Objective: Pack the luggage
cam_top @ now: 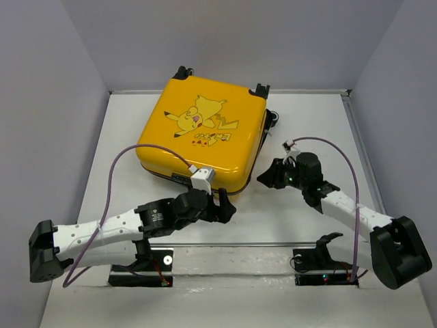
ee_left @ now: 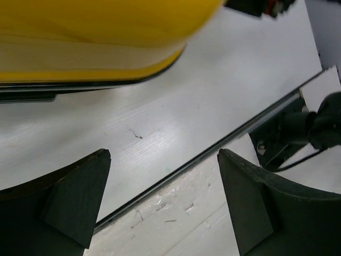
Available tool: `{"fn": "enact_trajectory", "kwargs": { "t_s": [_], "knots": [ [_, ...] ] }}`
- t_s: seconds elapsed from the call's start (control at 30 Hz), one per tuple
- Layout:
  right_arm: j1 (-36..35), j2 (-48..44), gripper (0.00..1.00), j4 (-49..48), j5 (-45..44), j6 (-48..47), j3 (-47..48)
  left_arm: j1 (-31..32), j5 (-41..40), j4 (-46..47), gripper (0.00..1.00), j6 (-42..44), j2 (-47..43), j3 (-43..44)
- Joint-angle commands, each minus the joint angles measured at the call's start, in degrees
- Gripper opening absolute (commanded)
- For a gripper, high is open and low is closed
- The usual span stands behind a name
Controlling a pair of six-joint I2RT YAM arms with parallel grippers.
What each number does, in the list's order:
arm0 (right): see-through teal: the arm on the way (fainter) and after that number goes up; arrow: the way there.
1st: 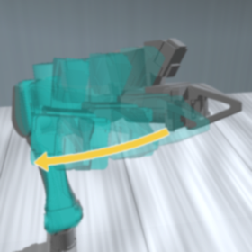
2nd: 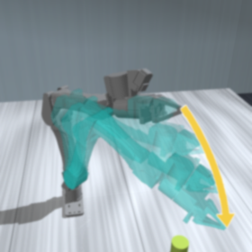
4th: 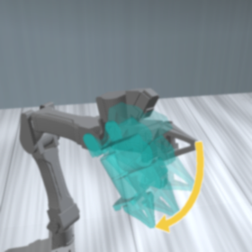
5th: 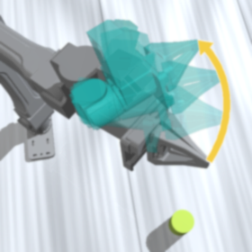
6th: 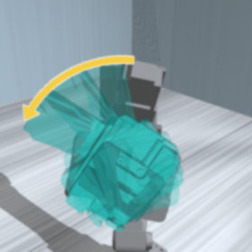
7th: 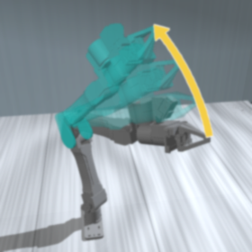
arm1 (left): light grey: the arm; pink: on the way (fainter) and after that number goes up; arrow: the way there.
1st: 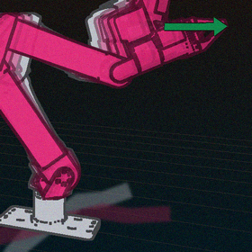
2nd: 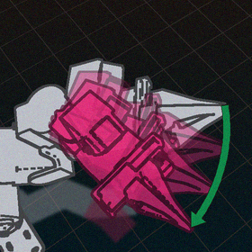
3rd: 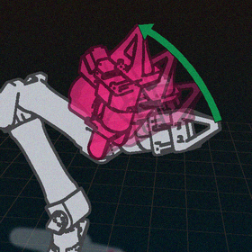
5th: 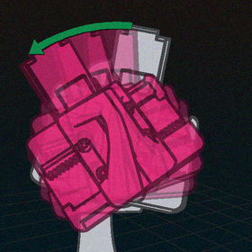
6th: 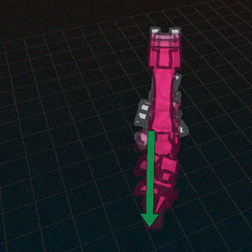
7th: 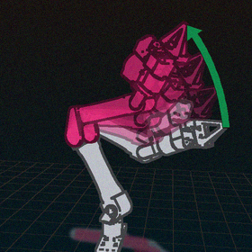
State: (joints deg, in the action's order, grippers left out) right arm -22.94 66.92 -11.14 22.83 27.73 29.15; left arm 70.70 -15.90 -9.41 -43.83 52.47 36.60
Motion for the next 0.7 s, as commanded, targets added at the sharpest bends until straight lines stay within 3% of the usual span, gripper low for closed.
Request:
{"fn": "enact_trajectory", "kwargs": {
  "t_s": [0.0,0.1,0.33,0.43,0.67],
  "knots": [
    [-0.18,-5.47,0.37,-6.00,4.50,-2.32,-7.17,-4.15,-6.52,1.05,0.96,-6.08,-5.09,-3.53],
    [-0.18,-7.41,0.38,-11.25,7.22,-3.20,-9.71,-9.42,-1.44,7.11,0.96,-5.56,-6.85,-6.96],
    [-0.18,-1.19,0.44,-29.19,10.03,-9.16,-13.07,-10.23,-0.44,13.89,0.96,-4.60,-1.24,-6.72],
    [-0.18,2.50,0.52,-31.74,10.74,-11.80,-11.66,-10.32,-1.41,13.98,0.96,-4.15,-0.61,-5.58],
    [-0.18,4.63,0.55,-35.45,14.26,-14.19,-10.60,-10.40,-2.29,13.45,0.96,-3.80,-0.70,-5.22]
  ]
}}
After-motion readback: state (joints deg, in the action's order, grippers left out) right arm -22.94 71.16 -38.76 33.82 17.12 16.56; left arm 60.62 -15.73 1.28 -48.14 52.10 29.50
